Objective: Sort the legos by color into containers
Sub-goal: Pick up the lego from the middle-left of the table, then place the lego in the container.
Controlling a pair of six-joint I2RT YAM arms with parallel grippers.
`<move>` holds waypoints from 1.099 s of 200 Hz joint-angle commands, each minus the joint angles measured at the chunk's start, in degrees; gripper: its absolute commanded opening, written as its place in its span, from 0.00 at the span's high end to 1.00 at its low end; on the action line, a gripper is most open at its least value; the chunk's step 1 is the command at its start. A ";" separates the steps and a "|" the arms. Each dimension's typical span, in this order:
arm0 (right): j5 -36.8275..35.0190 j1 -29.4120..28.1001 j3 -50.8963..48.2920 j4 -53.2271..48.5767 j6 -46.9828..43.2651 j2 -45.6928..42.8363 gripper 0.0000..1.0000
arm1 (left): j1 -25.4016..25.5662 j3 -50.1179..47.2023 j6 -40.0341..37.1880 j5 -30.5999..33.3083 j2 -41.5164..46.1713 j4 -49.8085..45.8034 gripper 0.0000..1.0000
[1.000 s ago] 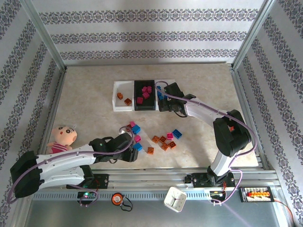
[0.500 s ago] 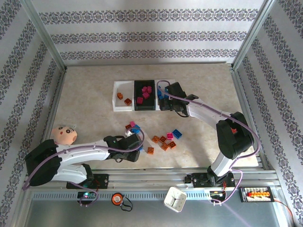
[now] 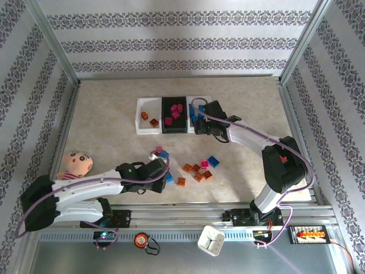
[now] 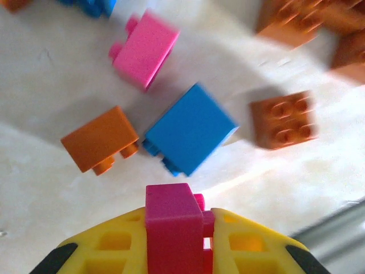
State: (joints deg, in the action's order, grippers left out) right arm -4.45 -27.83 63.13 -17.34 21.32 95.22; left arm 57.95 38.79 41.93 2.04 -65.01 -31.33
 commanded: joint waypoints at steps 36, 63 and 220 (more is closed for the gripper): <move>1.22 0.41 -4.03 1.05 2.57 -5.65 0.28 | -18.10 13.76 -9.57 -8.06 -7.38 9.88 0.84; 1.11 0.07 -5.69 0.91 2.92 -7.17 0.28 | -22.91 24.77 -12.62 -9.75 -21.39 14.40 0.85; 5.23 -5.79 -13.68 1.37 1.88 -15.41 0.26 | -29.13 49.86 -14.46 -5.85 -43.10 12.22 0.37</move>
State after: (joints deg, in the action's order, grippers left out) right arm -2.70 -32.53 50.78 -16.88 23.86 81.82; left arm 29.50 93.01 26.00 -2.74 -115.04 -21.15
